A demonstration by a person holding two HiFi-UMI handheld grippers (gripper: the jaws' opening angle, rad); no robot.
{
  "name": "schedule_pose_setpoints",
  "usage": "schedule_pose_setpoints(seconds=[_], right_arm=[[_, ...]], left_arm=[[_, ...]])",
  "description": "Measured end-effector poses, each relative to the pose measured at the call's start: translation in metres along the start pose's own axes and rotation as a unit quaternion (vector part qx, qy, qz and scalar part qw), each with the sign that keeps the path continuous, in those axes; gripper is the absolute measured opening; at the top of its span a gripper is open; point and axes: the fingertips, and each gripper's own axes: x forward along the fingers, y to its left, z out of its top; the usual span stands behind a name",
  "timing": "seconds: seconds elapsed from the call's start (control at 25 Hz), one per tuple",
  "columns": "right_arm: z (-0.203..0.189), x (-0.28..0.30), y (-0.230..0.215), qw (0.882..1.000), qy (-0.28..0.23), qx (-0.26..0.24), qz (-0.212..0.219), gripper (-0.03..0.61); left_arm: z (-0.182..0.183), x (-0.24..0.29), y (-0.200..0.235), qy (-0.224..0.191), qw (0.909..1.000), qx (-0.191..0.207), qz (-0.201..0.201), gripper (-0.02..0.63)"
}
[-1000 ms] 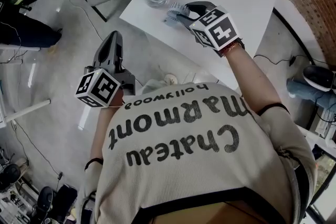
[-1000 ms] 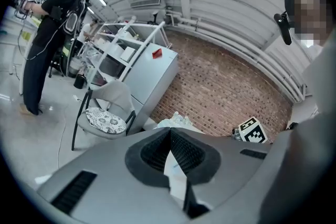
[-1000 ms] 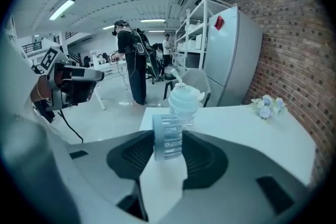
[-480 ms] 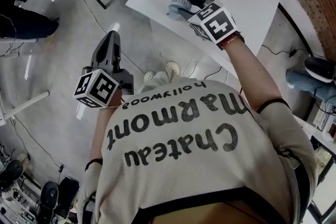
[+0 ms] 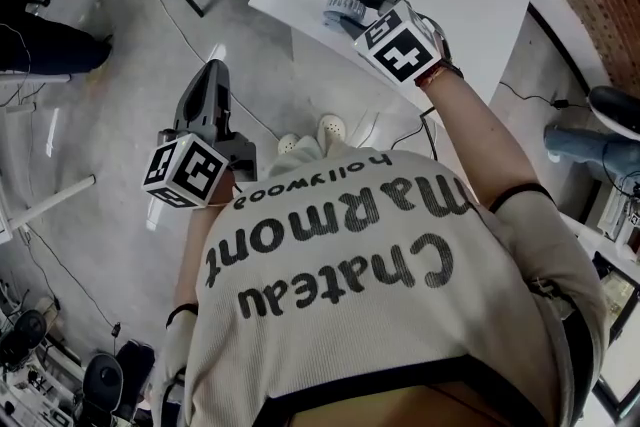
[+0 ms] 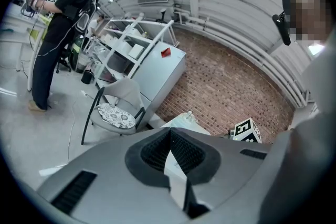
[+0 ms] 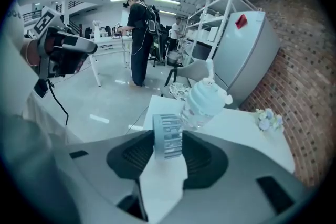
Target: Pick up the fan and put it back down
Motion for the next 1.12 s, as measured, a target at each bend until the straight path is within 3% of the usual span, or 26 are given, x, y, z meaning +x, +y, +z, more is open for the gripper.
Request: schedule_pose_setpoints(seconds=[0.56,1.12], right_arm=[[0.005,0.000,0.013,0.998,0.035,-0.030,-0.030,0.179],[0.008,0.001,0.013,0.998,0.041,-0.019,-0.044,0.184]], left_arm=[[0.017,-0.028,0.010,-0.020,0.9998,0.004,-0.005,0.002],[0.031,-0.046,0.017,-0.032,0.9993,0.012,-0.015,0.002]])
